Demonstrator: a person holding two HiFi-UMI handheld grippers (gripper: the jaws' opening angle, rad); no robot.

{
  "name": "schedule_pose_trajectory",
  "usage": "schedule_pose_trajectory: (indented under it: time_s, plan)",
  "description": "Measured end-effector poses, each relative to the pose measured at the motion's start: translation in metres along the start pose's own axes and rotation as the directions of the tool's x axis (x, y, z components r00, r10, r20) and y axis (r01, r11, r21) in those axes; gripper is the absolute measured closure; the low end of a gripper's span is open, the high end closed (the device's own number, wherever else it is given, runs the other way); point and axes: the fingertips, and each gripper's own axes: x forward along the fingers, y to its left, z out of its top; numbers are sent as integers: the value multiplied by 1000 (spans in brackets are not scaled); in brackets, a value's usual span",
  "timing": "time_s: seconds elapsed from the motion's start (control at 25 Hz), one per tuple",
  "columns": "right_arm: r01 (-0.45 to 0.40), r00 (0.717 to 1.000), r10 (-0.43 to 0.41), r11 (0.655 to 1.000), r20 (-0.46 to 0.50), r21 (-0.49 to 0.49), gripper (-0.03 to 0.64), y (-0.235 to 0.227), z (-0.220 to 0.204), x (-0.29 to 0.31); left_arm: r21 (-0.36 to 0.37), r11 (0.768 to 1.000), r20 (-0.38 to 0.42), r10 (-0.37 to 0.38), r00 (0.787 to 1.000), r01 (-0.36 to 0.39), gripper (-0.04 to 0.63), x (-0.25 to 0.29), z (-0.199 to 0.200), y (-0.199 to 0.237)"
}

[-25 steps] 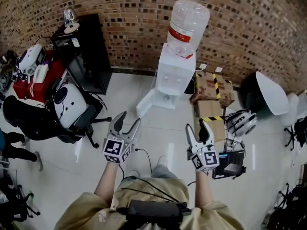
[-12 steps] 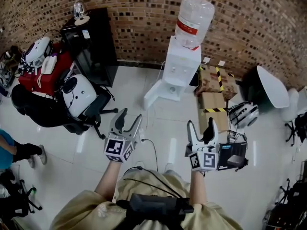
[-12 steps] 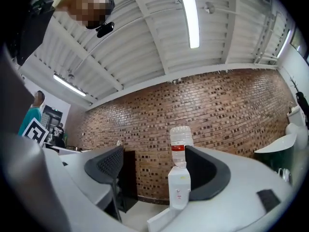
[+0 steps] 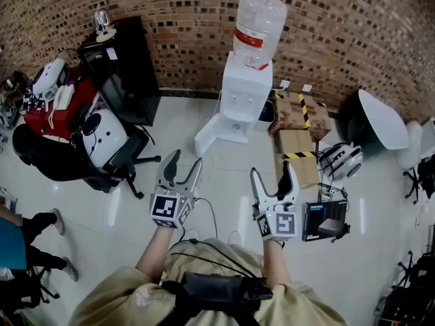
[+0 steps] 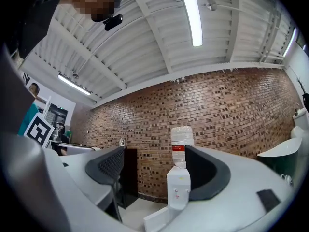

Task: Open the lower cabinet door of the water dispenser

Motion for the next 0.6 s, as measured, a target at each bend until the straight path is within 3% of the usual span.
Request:
schedule_pose_trajectory:
  time_s: [0.4, 0.6]
  plan:
    - [11, 999, -10, 1000, -35, 24, 198, -16, -9, -7, 18, 1000, -21, 10, 1000, -10, 351, 6, -10, -20]
    - [-13, 998, 15, 999, -53, 39, 198, -3, -16, 2, 8, 1000, -29, 13, 1000, -12, 351, 3, -11, -12]
